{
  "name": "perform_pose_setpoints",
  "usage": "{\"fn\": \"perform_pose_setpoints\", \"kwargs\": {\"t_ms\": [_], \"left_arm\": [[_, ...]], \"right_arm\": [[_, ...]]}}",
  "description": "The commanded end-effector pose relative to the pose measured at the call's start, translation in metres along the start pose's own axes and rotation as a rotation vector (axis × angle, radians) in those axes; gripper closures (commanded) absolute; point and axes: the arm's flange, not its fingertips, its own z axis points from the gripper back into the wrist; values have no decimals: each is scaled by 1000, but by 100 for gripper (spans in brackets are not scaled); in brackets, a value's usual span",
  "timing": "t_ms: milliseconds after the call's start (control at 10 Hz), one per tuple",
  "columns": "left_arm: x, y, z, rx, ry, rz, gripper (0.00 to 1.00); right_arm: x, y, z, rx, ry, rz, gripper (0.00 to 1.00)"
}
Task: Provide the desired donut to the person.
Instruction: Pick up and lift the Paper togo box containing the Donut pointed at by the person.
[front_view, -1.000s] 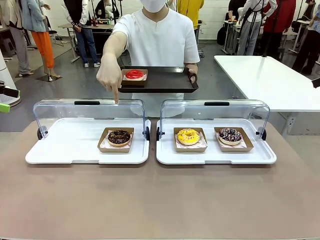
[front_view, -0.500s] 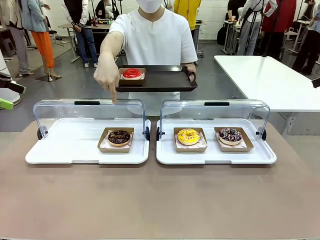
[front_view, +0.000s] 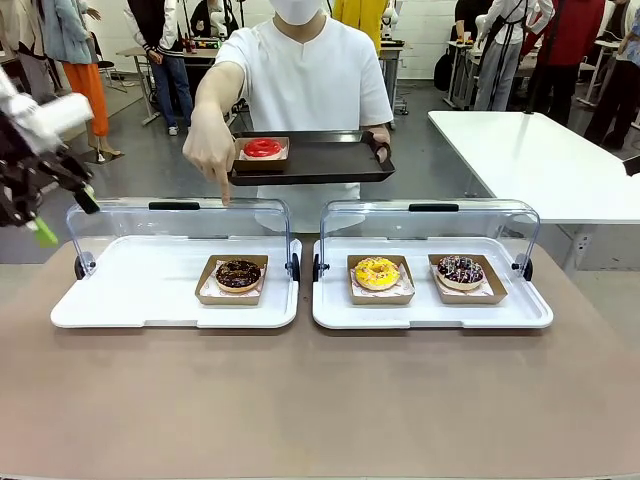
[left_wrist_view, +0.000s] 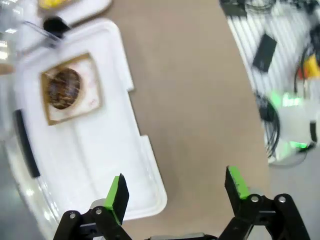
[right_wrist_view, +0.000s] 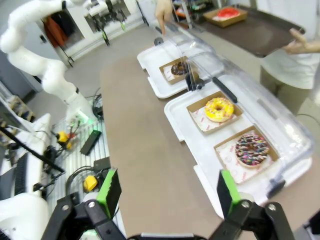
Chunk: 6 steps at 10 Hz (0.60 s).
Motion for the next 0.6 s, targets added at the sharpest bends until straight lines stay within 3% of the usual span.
{"fn": "perform_pose_setpoints", "kwargs": {"t_ms": [0, 100, 500], "left_arm": [[11, 23, -38, -30, 205, -26, 0], [20, 30, -58, -22, 252, -21, 0], [39, 45, -118, 92, 232, 9, 0]], "right_arm": [[0, 0, 0, 2, -9, -5, 0], [0, 0, 0, 2, -9, -5, 0], [0, 0, 0, 2, -9, -5, 0]]}}
